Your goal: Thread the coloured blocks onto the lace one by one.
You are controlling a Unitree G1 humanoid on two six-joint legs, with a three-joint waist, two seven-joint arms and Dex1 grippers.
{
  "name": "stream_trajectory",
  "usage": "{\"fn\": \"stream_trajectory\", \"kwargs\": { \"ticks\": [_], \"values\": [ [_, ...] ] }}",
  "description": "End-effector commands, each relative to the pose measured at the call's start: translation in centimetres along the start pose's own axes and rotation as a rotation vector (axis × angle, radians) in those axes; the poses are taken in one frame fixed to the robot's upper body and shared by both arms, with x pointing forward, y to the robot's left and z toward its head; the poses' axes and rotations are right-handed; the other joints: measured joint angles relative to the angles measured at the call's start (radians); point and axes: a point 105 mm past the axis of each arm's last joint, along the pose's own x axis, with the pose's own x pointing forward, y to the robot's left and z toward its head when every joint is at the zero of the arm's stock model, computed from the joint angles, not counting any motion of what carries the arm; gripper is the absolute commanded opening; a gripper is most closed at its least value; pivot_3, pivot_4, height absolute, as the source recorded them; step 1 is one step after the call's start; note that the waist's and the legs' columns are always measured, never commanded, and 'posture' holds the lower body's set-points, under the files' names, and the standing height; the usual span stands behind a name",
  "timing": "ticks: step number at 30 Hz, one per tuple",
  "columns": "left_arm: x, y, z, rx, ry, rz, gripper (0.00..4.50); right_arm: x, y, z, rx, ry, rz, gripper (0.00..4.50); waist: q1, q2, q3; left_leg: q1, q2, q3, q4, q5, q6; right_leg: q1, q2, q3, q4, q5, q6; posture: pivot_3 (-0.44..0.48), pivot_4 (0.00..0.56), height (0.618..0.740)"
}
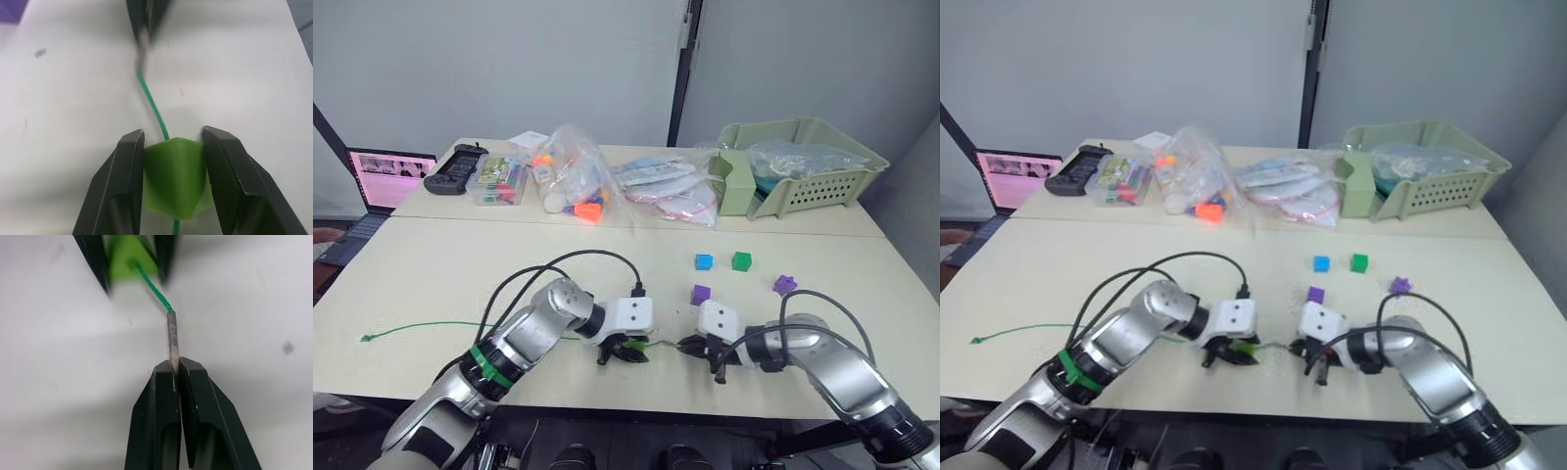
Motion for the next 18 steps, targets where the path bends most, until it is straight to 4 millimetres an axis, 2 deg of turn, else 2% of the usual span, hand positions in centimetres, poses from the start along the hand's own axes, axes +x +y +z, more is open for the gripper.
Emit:
{"fn": "stream_trajectory", "kwargs": {
  "ticks": [1, 4, 5, 8, 9, 14, 18],
  "values": [
    [-4.1, -0.1, -6.8, -0.117, 0.167, 0.058, 1.31, -2.5, 0.1, 0.4, -0.047, 0.011, -0.016, 0.00, -0.012, 0.000, 0.000, 0.002, 0.001, 0.000, -0.002, 0.000, 0.000, 0.000, 0.000, 0.000, 0.000, 0.000, -0.001, 0.000, 0.150, 0.740],
    [-6.9, -0.1, -9.2, -0.157, 0.216, 0.093, 1.31, -3.1, 0.6, 0.0, -0.036, 0.023, -0.006, 0.00, -0.024, 0.000, 0.000, 0.010, 0.002, 0.000, -0.007, 0.000, 0.000, 0.006, 0.001, 0.001, 0.000, -0.002, -0.003, 0.000, 0.150, 0.740],
    [-7.5, -0.1, -9.8, -0.160, 0.230, 0.099, 1.31, -3.2, 0.7, 0.0, -0.035, 0.025, -0.002, 0.00, -0.024, 0.000, 0.000, 0.012, 0.003, 0.001, -0.008, 0.000, 0.000, 0.007, 0.001, 0.001, 0.000, -0.005, 0.000, 0.000, 0.150, 0.740],
    [-12.5, -0.8, -14.3, -0.212, 0.366, 0.160, 1.31, -3.5, 1.1, -0.5, -0.028, 0.031, -0.003, 0.00, -0.028, 0.000, 0.000, 0.014, 0.005, 0.003, -0.008, 0.000, 0.000, 0.007, 0.003, 0.001, 0.000, -0.008, 0.002, 0.000, 0.150, 0.740],
    [-13.7, -1.2, -15.1, -0.223, 0.393, 0.167, 1.31, -3.5, 1.1, -0.5, -0.026, 0.032, -0.005, 0.00, -0.032, 0.000, 0.000, 0.014, 0.006, 0.003, -0.009, 0.000, 0.000, 0.007, 0.004, 0.002, 0.000, -0.008, 0.001, 0.000, 0.150, 0.740],
    [-16.8, -1.8, -16.9, -0.240, 0.424, 0.221, 1.31, -3.2, 1.0, -0.2, -0.030, 0.021, -0.001, 0.00, -0.036, 0.007, -0.001, 0.016, 0.007, 0.006, -0.012, 0.000, 0.000, 0.006, 0.005, 0.003, 0.001, -0.009, 0.000, 0.000, 0.150, 0.740],
    [-16.8, -2.2, -16.3, -0.244, 0.378, 0.207, 1.31, -2.9, 0.8, -0.1, -0.036, 0.015, -0.002, 0.00, -0.026, 0.007, -0.001, 0.014, 0.005, 0.007, -0.012, 0.000, 0.000, 0.005, 0.003, 0.003, 0.001, -0.009, 0.000, 0.000, 0.150, 0.740]
  ]
}}
